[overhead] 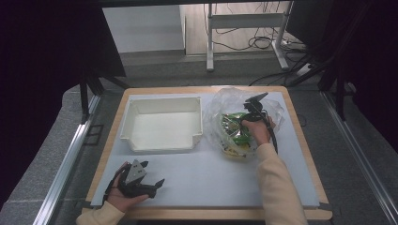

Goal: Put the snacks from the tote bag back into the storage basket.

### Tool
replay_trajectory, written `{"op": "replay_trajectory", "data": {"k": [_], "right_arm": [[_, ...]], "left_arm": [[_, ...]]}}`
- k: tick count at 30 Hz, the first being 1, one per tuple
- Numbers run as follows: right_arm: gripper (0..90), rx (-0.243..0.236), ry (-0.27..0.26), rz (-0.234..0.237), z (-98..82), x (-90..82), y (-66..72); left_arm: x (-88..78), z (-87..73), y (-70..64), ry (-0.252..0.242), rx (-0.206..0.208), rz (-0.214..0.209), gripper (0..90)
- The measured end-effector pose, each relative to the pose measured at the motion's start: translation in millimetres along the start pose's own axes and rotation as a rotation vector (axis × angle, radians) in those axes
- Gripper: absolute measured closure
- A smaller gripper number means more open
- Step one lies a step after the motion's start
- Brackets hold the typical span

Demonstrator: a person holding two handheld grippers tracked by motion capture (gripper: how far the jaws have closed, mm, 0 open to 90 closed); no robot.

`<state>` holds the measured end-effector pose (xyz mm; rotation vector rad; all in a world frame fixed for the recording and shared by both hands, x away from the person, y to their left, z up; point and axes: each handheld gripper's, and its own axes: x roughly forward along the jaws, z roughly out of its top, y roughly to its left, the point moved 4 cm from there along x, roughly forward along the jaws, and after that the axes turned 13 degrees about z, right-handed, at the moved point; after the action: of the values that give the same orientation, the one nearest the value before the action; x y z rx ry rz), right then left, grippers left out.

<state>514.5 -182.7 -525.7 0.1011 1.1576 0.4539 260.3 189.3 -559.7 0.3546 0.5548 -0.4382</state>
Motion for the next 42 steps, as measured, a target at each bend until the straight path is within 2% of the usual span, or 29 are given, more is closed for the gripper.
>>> {"op": "replay_trajectory", "data": {"k": [14,18,22,28,33,35,42], "right_arm": [[84.3,0.049,-0.012,-0.009,-0.6,1.2,4.2],[87.8,0.045,-0.038,-0.019,-0.4,0.6,6.0],[89.5,0.064,-0.060,-0.001,-0.6,-2.0,5.6],[89.9,0.057,-0.070,0.025,-0.8,-9.2,6.9],[90.0,0.036,-0.107,0.044,-0.7,-21.5,8.8],[90.0,0.022,-0.127,0.039,-0.2,-27.5,9.7],[90.0,0.004,-0.153,0.069,-1.0,-38.0,10.4]], "left_arm": [[0.0,0.3,-0.7,-0.002,0.003,-0.002,11.2],[-0.2,0.3,-0.4,-0.002,0.003,-0.002,11.2],[0.3,0.2,-0.4,-0.001,0.003,-0.003,11.2],[0.3,0.3,0.0,-0.002,0.001,-0.002,11.3],[0.1,0.5,-0.6,-0.002,0.005,-0.002,11.3],[0.2,0.5,-0.6,-0.001,0.006,-0.002,11.3],[0.4,0.5,-0.7,0.000,0.007,-0.001,11.3]]}}
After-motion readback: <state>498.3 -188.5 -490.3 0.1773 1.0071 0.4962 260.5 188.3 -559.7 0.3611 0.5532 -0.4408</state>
